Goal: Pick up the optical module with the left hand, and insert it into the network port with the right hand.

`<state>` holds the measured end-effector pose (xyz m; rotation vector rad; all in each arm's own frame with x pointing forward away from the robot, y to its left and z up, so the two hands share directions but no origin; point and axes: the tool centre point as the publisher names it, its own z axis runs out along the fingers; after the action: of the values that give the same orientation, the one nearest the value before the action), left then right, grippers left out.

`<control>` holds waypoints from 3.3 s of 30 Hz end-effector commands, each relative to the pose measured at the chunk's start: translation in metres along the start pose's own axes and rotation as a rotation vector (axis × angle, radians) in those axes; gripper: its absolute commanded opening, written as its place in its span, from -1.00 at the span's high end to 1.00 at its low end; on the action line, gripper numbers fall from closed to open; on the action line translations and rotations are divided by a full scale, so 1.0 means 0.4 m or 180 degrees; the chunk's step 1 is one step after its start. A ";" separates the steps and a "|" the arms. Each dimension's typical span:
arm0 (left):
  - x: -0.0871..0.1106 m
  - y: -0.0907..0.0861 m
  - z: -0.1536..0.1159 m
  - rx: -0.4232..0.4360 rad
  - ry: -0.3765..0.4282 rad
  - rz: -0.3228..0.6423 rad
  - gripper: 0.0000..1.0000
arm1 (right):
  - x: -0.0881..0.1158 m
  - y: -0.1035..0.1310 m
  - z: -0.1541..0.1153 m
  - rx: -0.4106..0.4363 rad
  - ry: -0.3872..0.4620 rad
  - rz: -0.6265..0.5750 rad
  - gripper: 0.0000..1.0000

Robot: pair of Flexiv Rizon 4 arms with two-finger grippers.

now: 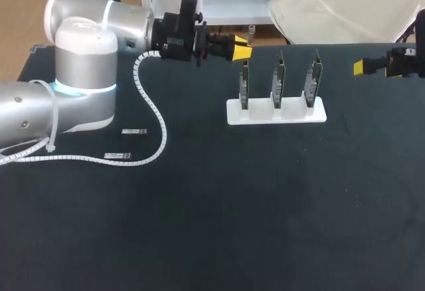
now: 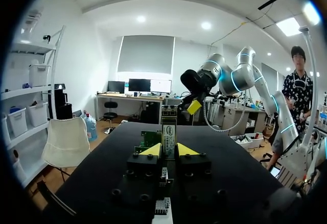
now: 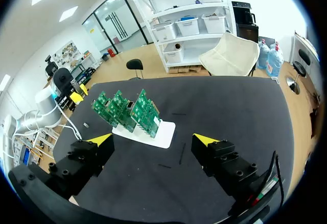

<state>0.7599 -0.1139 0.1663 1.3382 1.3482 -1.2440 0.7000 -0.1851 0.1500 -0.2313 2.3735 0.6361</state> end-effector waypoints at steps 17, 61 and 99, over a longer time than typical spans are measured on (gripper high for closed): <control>0.001 -0.001 0.000 -0.0009 0.0004 0.0000 1.00 | -0.178 -0.036 0.009 -0.0720 0.0323 -0.1146 -1.00; 0.001 -0.001 0.000 -0.0009 0.0004 0.0000 1.00 | -0.165 0.204 0.077 -0.1487 0.0448 -0.2466 -1.00; 0.001 -0.001 0.000 -0.0009 0.0004 0.0000 1.00 | -0.203 0.382 0.202 -0.2199 0.0411 -0.3162 -1.00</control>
<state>0.7598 -0.1139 0.1662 1.3383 1.3484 -1.2439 0.7487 -0.0161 0.2084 -1.6185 1.7143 0.8534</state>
